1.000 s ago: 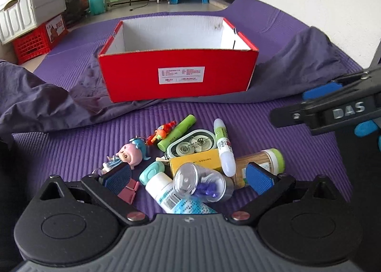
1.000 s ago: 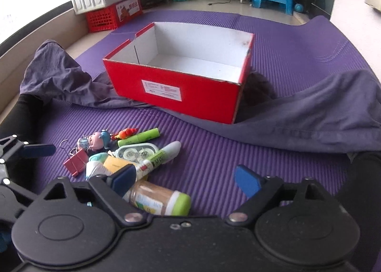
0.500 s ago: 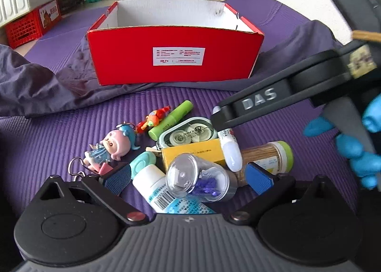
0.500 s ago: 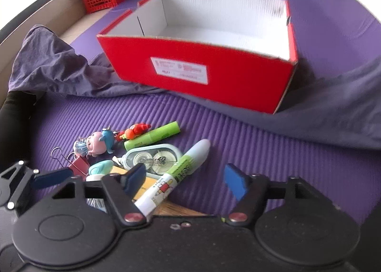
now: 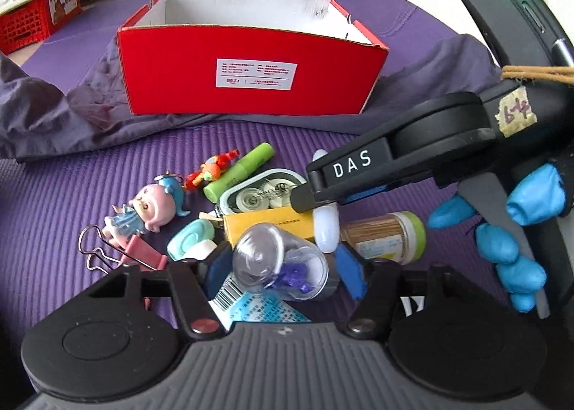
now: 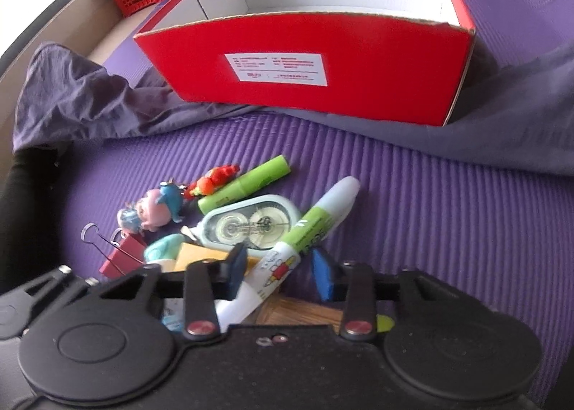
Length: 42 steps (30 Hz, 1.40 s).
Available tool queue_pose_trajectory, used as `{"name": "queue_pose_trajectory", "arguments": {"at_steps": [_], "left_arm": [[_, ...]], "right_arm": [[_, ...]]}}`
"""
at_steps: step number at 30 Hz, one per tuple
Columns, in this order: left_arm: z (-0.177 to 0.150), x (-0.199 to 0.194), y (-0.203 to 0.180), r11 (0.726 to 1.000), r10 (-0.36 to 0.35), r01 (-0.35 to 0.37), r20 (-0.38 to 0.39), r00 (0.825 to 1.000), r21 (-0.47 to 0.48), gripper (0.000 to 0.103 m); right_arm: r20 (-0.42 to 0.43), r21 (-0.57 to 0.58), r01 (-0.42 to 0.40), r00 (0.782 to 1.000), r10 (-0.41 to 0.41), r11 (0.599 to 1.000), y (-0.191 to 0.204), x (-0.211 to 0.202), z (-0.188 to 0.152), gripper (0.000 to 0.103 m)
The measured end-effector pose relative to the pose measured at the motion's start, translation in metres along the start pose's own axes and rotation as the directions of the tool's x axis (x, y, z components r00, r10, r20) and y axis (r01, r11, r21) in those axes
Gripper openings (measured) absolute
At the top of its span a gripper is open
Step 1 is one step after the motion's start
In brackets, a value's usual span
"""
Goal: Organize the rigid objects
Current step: 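Grasp the clear cup with the left tool while the right tool grasps the glue stick, then carry the cup and glue stick into the red box and open both tools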
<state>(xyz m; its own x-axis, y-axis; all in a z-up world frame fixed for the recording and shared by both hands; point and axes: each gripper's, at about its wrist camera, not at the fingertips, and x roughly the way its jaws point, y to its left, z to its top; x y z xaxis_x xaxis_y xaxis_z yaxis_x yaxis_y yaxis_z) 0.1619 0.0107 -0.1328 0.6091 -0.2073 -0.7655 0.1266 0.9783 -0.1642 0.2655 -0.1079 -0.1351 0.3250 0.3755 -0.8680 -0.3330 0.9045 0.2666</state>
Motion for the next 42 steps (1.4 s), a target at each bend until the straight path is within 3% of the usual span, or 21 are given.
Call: {"name": "queue_pose_trajectory", "arguments": {"at_steps": [11, 15, 27, 34, 42], "left_arm": [[0.002, -0.011, -0.001, 0.999, -0.039, 0.04, 0.013, 0.999, -0.011, 0.044], [0.001, -0.013, -0.003, 0.999, -0.045, 0.045, 0.011, 0.999, -0.008, 0.043], [0.015, -0.033, 0.004, 0.994, -0.063, 0.065, 0.025, 0.998, -0.083, 0.043], [0.042, -0.057, 0.015, 0.993, -0.034, 0.039, 0.04, 0.999, -0.114, 0.043], [0.107, -0.091, 0.034, 0.991, 0.007, 0.007, 0.103, 0.995, -0.133, 0.043]], "right_arm": [[0.05, 0.025, -0.039, 0.998, 0.038, 0.999, 0.003, -0.014, 0.0, 0.03], [0.063, 0.015, -0.001, 0.998, 0.0, 1.0, 0.001, -0.023, 0.003, 0.017], [0.072, -0.031, -0.003, 0.997, 0.006, 0.999, -0.01, -0.051, -0.008, 0.016], [0.142, -0.068, -0.009, 0.99, 0.019, 0.998, -0.009, -0.093, 0.0, 0.016], [0.247, -0.086, -0.001, 0.969, 0.022, 0.996, -0.011, -0.134, 0.023, 0.016]]}}
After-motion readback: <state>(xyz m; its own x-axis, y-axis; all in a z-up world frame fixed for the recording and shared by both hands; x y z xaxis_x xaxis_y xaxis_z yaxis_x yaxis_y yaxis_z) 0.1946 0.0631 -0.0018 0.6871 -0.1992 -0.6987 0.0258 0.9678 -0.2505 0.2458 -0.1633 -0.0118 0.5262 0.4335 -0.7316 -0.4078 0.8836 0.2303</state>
